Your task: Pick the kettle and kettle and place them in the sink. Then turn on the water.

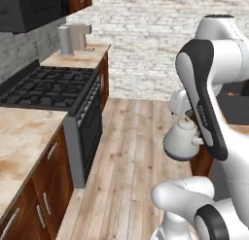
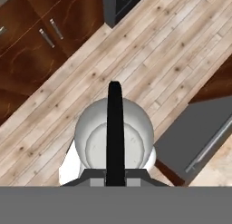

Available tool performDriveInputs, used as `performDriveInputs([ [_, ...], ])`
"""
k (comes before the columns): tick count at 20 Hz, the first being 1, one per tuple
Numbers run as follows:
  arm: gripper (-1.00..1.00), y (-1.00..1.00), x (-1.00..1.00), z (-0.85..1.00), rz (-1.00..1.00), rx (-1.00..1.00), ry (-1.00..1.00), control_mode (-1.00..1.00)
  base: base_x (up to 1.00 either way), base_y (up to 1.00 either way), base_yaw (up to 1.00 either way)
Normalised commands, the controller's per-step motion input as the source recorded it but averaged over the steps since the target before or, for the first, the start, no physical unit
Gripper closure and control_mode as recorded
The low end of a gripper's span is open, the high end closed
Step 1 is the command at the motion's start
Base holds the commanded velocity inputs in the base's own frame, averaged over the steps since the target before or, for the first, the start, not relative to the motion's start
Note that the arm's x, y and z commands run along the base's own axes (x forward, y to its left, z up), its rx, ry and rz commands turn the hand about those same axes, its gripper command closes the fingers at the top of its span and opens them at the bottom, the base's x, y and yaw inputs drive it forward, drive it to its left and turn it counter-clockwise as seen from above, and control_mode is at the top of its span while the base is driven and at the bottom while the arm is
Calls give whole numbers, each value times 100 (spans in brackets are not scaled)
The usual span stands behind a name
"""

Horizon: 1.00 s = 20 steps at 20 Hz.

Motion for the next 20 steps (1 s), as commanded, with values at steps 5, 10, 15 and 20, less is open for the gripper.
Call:
performDriveInputs([
  [5,100,0,0,0,0,0,0,100,73,28,-39],
  [10,100,0,0,0,0,0,0,100,42,30,-44],
  [15,100,0,0,0,0,0,0,100,69,31,-46],
  [20,100,0,0,0,0,0,0,100,100,39,-23],
])
